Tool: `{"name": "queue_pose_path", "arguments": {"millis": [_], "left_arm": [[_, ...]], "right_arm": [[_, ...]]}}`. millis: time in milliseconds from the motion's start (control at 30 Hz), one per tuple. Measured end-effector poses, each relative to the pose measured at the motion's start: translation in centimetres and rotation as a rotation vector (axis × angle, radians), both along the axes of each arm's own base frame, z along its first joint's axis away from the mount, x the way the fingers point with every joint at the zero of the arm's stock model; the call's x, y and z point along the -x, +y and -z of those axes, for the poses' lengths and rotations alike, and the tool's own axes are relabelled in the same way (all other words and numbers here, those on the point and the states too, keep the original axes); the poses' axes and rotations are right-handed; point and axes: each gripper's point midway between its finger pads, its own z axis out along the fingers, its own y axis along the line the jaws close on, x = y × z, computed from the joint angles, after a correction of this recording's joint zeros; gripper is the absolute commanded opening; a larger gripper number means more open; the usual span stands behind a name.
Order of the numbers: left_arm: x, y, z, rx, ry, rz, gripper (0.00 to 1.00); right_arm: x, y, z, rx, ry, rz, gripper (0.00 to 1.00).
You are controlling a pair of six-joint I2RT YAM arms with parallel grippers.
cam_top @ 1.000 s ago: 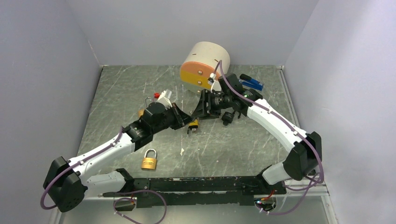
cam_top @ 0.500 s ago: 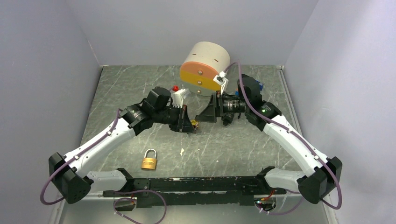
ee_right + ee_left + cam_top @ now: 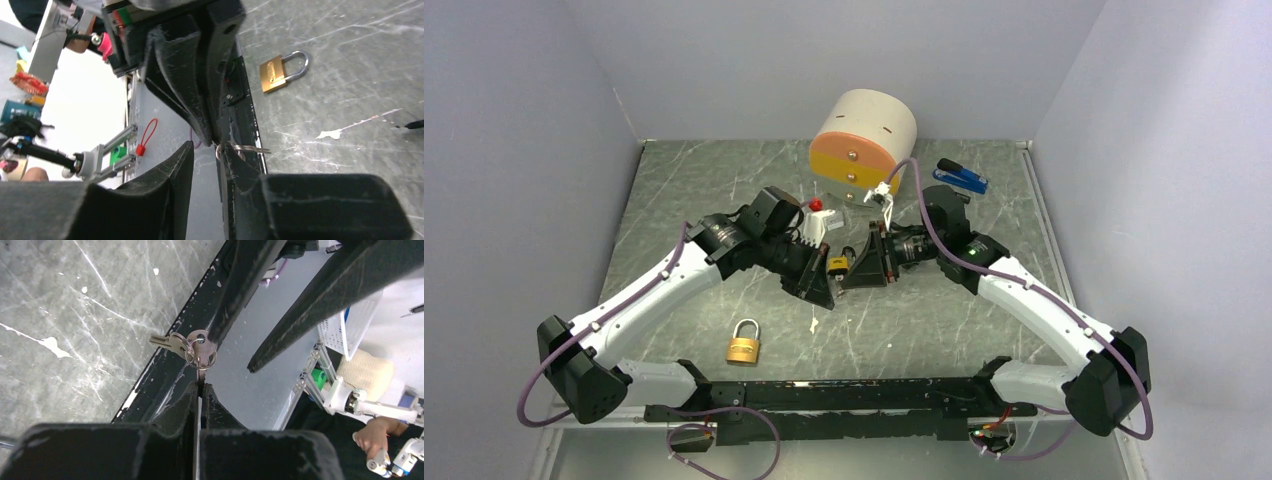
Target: Unlock with the key
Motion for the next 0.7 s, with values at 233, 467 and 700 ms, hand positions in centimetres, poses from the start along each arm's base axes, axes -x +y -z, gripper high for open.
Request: {"name": "queue_pose_path", "arguments": {"millis": [233, 467, 700], "left_arm": [[1.1, -0.4, -0.4, 0.037, 0.051, 0.059, 0.03], [2.5, -0.4, -1.0, 0.069, 0.107, 0.107, 0.03], [4.0, -0.3, -1.7, 0.126, 0.144, 0.159, 0.03]], "right_arm": [[2.6, 0.7, 0.5, 0.01, -0.078, -0.126, 0.47], [4.6, 0.7, 0.5, -0.012, -0.179, -0.219, 0.38], [5.7, 0.4, 0.8, -0.016, -0.229, -0.273, 0.28]]}}
